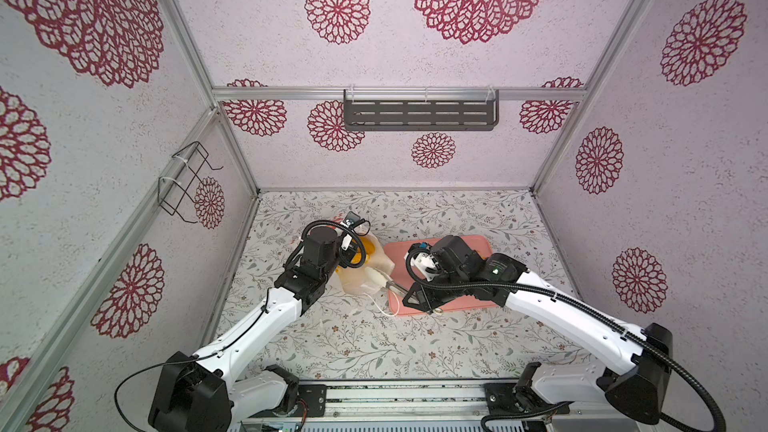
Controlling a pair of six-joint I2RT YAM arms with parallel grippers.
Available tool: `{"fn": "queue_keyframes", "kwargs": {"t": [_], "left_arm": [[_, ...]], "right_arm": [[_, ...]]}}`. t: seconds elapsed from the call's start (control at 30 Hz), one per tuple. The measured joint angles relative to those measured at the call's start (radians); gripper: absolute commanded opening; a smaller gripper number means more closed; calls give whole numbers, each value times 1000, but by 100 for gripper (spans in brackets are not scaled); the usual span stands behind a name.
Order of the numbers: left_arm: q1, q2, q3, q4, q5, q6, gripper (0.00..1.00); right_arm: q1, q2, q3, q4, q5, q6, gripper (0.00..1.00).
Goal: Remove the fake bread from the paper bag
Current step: 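Move the open tongs with the right gripper back into the bag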
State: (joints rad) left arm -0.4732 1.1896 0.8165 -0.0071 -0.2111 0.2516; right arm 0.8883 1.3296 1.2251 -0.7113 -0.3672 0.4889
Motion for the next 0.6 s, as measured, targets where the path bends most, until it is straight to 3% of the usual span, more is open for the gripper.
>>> {"fn": "queue_keyframes", "kwargs": {"t": [0.3, 0.6], "left_arm": [[0, -2, 0, 0, 14, -3, 0], [-3, -5, 0, -2, 17, -3, 0]], "right_arm": [[0, 195, 175, 7, 71, -28, 32], [-1, 359, 306, -99, 183, -63, 36]]}}
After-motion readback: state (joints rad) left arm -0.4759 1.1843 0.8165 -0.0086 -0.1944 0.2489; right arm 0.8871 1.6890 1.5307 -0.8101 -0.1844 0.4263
